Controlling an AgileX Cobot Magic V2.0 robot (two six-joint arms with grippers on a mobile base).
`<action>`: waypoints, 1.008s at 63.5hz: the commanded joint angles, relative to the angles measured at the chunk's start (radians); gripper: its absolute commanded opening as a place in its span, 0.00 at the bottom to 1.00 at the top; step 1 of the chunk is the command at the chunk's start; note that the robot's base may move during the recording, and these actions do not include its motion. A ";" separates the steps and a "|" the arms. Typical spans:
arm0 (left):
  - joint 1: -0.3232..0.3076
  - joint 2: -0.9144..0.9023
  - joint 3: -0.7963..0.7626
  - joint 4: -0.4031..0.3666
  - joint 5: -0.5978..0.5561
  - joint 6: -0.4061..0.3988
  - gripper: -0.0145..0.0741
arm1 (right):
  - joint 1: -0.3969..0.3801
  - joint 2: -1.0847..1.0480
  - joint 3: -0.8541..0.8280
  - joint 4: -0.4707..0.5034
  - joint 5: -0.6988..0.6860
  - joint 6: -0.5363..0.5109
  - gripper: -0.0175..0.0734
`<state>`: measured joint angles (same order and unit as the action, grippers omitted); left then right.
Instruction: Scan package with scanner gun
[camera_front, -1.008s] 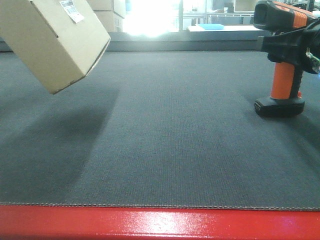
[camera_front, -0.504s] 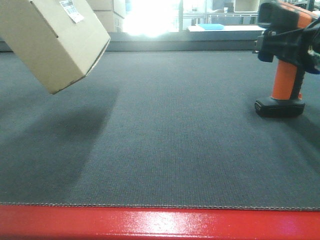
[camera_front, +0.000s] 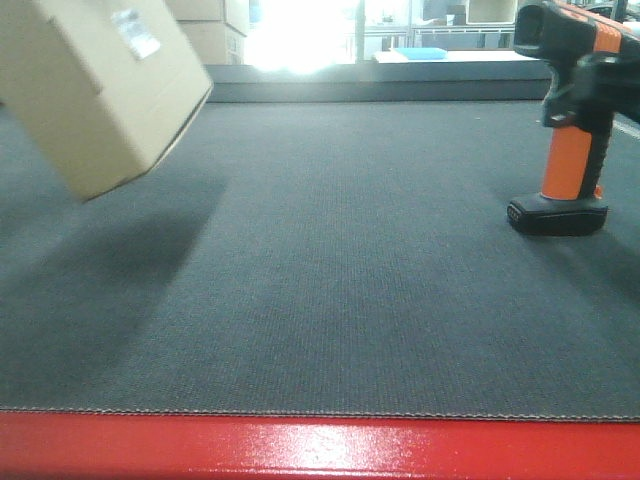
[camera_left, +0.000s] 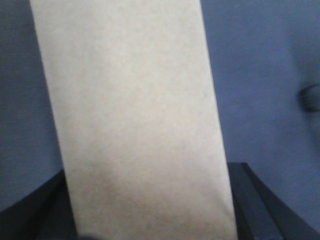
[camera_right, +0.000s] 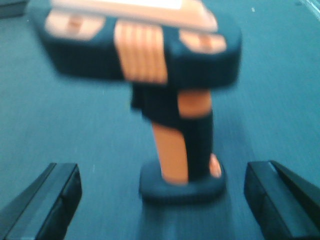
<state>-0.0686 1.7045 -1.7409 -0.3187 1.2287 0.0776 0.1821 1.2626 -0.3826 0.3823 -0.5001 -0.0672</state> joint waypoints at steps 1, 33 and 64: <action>-0.036 -0.012 -0.005 0.133 -0.008 -0.017 0.04 | 0.000 -0.091 0.031 -0.002 0.074 -0.021 0.82; -0.065 0.085 -0.005 0.386 -0.008 -0.037 0.04 | -0.005 -0.510 0.004 -0.068 0.420 -0.110 0.02; -0.065 0.186 -0.005 0.375 -0.008 -0.078 0.16 | -0.234 -0.534 -0.256 -0.177 0.733 -0.110 0.02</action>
<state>-0.1367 1.8683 -1.7485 0.0684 1.2361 0.0152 -0.0298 0.7340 -0.6215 0.2178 0.2258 -0.1708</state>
